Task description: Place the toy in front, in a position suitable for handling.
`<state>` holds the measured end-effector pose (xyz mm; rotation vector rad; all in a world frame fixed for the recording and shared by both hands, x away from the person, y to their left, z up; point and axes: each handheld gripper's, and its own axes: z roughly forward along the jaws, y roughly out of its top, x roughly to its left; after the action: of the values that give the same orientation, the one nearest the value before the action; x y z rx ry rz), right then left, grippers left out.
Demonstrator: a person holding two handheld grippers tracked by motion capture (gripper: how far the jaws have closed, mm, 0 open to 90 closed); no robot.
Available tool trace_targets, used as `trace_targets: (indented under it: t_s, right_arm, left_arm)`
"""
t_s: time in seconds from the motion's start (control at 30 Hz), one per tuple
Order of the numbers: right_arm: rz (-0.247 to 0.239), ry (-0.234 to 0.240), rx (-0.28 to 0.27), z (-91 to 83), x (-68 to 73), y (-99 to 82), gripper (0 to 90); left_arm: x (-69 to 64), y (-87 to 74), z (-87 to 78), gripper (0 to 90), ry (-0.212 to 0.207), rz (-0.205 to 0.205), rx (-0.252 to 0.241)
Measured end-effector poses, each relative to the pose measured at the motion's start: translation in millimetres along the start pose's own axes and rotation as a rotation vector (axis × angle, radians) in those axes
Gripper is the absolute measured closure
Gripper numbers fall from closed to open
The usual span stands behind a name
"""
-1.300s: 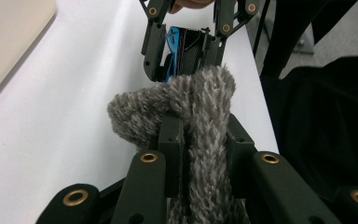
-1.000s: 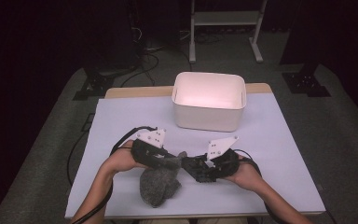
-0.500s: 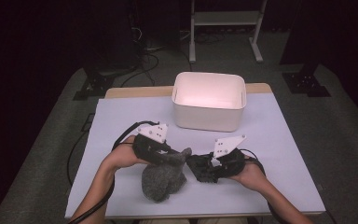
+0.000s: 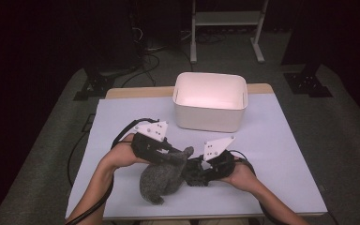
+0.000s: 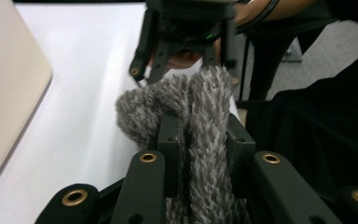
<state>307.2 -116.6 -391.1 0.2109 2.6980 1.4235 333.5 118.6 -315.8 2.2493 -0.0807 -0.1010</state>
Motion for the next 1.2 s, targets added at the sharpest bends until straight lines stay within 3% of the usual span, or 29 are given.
trace_targets:
  t_s: [0.27, 0.37, 0.47, 0.83, 0.97, 1.2]
  right_arm:
    - [0.027, 0.005, -0.001, -2.5, -2.6, -2.5, 56.2]
    - [0.017, -0.019, 0.011, -6.6, -0.1, -4.7, 53.7]
    - [0.025, -0.023, 0.014, -13.1, 0.3, -9.9, 56.9]
    - [0.039, -0.029, 0.019, -20.2, 0.2, -13.0, 57.8]
    - [0.039, -0.037, 0.007, -23.2, -0.5, -16.1, 59.5]
    - [0.038, -0.031, 0.007, -25.5, -0.7, -17.6, 59.7]
  left_arm:
    - [1.9, 2.5, 7.9, 73.1, 0.002, 0.001, 0.030]
    - [2.2, 1.9, 8.7, 72.7, 0.003, -0.002, 0.036]
    - [2.8, 1.5, 9.7, 72.3, -0.001, -0.003, 0.029]
    - [4.4, 16.5, 27.4, 67.0, 0.008, -0.009, 0.081]
    - [6.7, 19.5, 29.4, 65.7, 0.021, -0.045, 0.090]
    - [3.4, 25.1, 24.4, 65.6, 0.040, -0.027, 0.107]
